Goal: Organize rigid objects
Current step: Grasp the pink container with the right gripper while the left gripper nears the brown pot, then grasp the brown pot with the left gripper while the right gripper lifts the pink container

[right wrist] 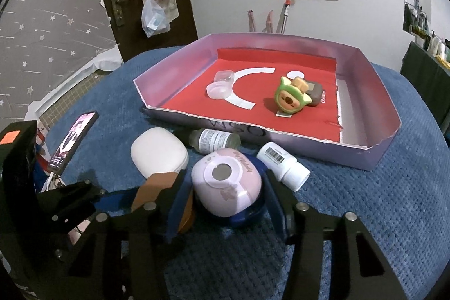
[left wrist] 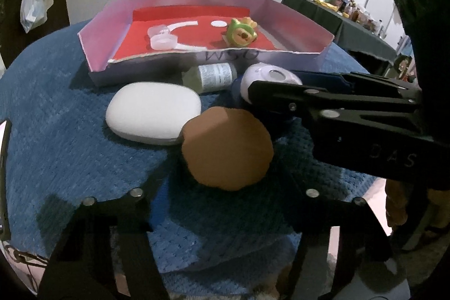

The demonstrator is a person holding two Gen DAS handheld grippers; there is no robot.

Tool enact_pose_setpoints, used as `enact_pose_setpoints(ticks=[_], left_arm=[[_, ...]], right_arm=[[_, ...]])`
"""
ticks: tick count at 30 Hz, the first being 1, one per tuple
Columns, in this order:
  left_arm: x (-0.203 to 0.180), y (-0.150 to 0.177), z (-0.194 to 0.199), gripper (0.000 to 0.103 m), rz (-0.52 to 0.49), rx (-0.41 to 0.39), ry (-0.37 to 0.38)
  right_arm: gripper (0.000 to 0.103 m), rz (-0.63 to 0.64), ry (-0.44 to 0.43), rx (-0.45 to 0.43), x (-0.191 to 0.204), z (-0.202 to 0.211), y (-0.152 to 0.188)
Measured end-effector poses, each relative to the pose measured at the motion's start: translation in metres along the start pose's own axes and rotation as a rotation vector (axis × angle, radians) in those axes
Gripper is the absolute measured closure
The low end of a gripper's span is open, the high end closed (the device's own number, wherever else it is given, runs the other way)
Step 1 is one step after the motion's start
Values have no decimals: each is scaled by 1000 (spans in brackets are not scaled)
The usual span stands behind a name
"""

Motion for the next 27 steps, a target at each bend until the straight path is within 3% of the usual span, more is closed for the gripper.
enact_pose_setpoints(ticks=[6,14,20,27], left_arm=[[-1,2,2,51,-9,-8,4],[-1,0,7,52,-16,-16,23],[0,4,4,51,-5,-4,32],[3,2,4,51,20,-1,49]], right_arm=[[50,-18,-2,-4,-1,1,-2],[66,-11,-4,-28,0,6,-9],[64,-16,-7,-16,0,5,-8],[54,-14,5,-14,2,-1,-7]])
Point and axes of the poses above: each gripper's, at about its wrist camera, not at the fingertips, and z roughly against the way its jaws point, x to its left, y to its underside, the point moved 1 cm from there along -z, roughly the way its jaws point, and after that the axes turned 3 degrees about -x, right-handed, at the moved point
